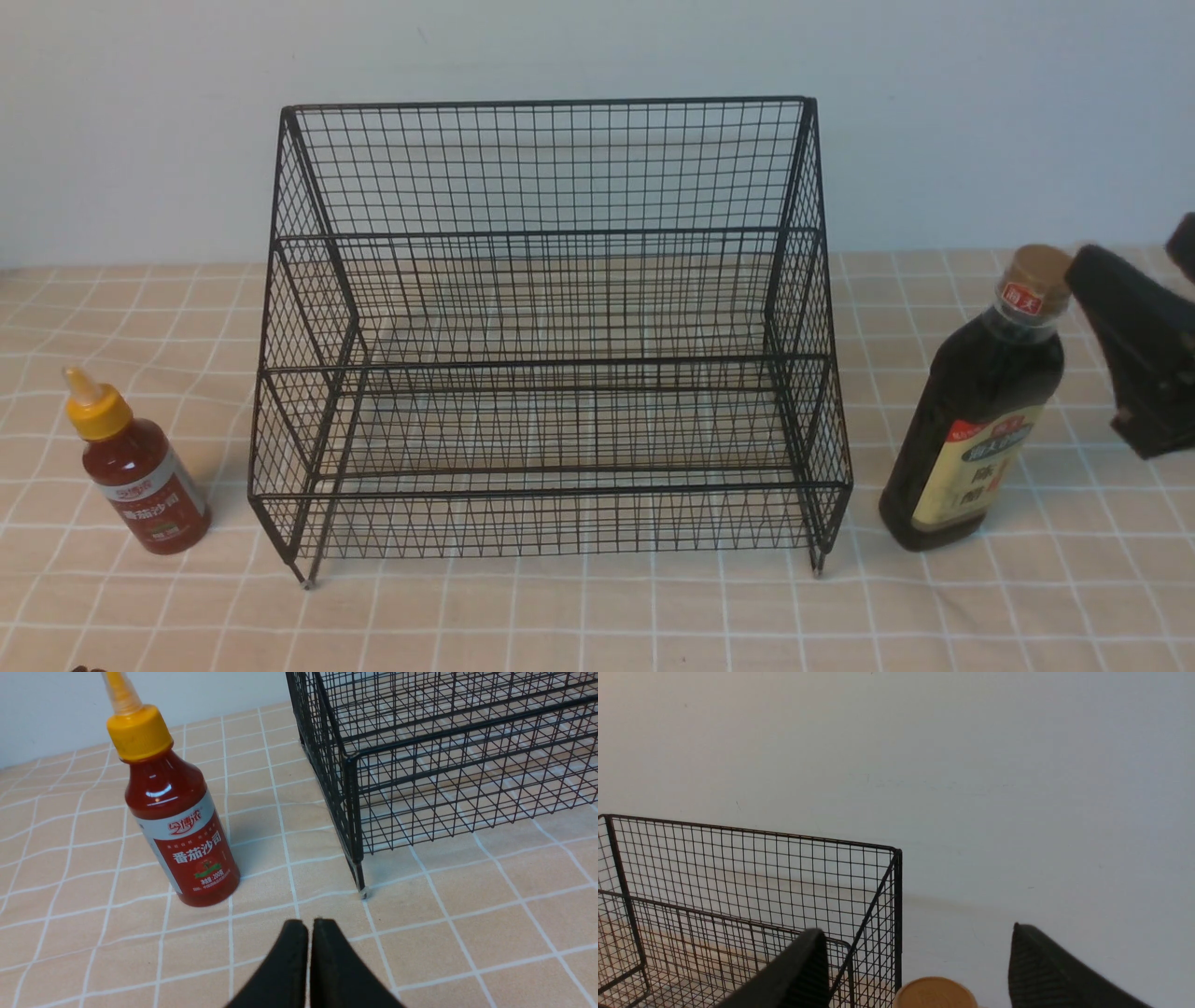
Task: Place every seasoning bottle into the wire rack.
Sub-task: Use the right arm to grab the condiment bottle closest to it, then use the right arm to put the condiment bottle back on the shelf
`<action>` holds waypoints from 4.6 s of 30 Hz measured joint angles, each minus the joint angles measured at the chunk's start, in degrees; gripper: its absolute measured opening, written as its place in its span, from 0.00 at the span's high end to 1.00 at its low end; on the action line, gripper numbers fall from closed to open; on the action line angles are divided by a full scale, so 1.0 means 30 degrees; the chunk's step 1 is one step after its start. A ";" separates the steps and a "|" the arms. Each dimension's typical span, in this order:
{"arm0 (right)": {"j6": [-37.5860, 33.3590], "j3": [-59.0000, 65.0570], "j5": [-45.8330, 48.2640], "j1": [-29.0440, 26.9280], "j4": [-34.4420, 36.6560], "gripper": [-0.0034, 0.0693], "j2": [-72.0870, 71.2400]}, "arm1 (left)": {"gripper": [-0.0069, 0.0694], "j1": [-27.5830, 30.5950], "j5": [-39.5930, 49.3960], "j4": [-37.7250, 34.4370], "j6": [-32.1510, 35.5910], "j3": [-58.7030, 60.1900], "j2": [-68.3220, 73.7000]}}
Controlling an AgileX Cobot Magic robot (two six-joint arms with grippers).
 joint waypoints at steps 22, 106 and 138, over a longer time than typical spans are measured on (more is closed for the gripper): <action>-0.1147 -0.2373 0.0780 0.0031 -0.1138 0.50 0.5333 | 0.92 0.0000 0.0000 0.0000 0.0000 0.0000 0.0000; 0.5830 -1.5766 1.5293 0.8567 -0.0680 0.50 0.9851 | 0.92 0.0000 0.0000 0.0000 0.0000 0.0000 0.0000; 0.5551 -1.5995 1.7408 0.9630 -0.1774 0.34 1.0203 | 0.92 0.0000 0.0000 0.0000 0.0000 0.0000 0.0000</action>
